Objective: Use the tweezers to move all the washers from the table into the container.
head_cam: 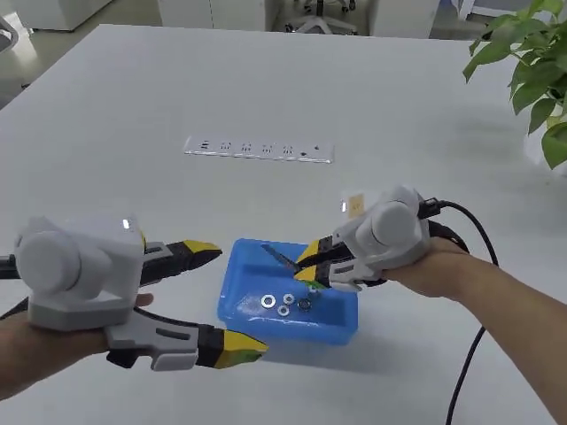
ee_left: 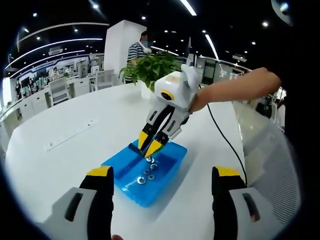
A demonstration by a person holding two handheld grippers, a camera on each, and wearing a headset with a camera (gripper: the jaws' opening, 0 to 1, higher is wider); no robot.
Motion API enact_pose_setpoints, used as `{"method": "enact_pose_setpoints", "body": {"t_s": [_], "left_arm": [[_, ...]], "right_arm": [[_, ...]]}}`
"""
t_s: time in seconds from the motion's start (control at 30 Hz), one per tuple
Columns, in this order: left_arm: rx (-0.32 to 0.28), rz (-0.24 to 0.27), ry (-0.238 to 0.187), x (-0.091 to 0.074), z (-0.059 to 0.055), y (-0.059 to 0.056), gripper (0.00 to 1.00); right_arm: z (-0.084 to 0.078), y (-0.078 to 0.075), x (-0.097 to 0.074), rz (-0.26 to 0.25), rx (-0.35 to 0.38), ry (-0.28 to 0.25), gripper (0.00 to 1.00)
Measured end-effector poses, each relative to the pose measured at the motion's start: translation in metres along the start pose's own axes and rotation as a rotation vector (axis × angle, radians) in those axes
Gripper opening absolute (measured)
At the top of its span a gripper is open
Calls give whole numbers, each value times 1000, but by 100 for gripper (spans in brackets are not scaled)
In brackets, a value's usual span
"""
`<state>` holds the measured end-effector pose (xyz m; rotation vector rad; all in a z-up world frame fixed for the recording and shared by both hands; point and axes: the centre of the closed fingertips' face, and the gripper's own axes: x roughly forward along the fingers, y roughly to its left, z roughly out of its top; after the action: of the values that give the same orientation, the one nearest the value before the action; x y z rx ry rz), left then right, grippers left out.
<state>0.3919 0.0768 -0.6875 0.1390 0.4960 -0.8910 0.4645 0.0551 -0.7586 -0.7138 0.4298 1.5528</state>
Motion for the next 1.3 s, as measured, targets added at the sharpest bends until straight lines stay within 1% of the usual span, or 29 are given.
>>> {"method": "enact_pose_setpoints", "body": {"t_s": [0.03, 0.1, 0.23, 0.33, 0.37, 0.43, 0.47, 0.53, 0.6, 0.7, 0.83, 0.93, 1.1, 1.3], "left_arm": [[5, 0, -6, 0, 2, 1, 86], [12, 1, -15, 2, 5, 3, 85], [38, 7, 3, 5, 3, 9, 79], [66, 9, 13, 7, 1, 13, 69], [72, 7, 24, 9, 0, 15, 65], [100, 5, 28, 11, 0, 18, 61], [104, 5, 29, 12, 0, 18, 58], [129, 6, 42, 16, 0, 23, 51], [146, 5, 49, 18, 0, 28, 43], [156, 6, 43, 22, 4, 33, 36], [176, -1, 47, 27, 6, 36, 29], [197, -11, 46, 31, 9, 37, 25], [208, -7, 53, 35, 11, 40, 24], [224, -26, 51, 37, 14, 38, 17]], "right_arm": [[0, 2, 0, 7, 4, -3, 9], [0, 1, 0, 5, 2, -3, 9], [1, 3, 0, 7, 8, -11, 9], [2, 4, 0, 8, 9, -15, 9], [2, 4, 0, 9, 8, -16, 9], [1, 4, 0, 9, 6, -17, 9], [1, 4, 0, 9, 8, -18, 9], [2, 5, 0, 10, 11, -22, 9], [3, 5, 1, 12, 10, -26, 9], [4, 5, 1, 11, 9, -31, 9], [6, 6, 0, 12, 5, -37, 9], [6, 5, 0, 15, 4, -41, 9], [8, 5, 0, 15, 5, -49, 9], [10, 6, 0, 19, 2, -60, 9]]}}
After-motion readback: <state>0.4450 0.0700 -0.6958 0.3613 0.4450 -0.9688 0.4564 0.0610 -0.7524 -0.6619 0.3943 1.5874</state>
